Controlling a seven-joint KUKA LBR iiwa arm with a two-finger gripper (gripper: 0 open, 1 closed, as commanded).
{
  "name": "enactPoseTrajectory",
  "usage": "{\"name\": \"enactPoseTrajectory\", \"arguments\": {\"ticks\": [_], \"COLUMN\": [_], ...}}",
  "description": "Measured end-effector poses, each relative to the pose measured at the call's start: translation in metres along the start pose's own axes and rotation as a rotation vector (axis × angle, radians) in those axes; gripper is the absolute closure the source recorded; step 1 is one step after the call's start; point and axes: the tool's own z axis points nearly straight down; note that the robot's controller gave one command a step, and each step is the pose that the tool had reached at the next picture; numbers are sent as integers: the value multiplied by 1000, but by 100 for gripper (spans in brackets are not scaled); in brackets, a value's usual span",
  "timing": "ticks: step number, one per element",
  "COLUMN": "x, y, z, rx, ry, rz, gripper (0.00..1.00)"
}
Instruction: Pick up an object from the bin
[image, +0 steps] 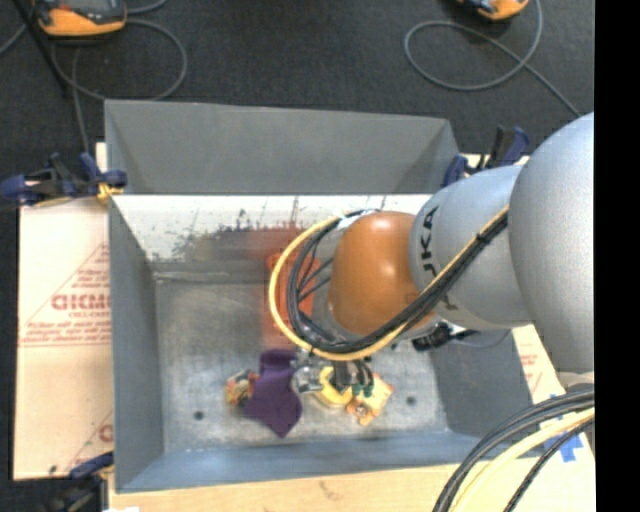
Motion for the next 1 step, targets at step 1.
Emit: {"name": "enactPoseTrajectory", "arguments": {"ticks": [1], "x": [1], "y": [4], "z": [-41], "rx": [2], "ry": [10], "rz": [6], "gripper": [100]}}
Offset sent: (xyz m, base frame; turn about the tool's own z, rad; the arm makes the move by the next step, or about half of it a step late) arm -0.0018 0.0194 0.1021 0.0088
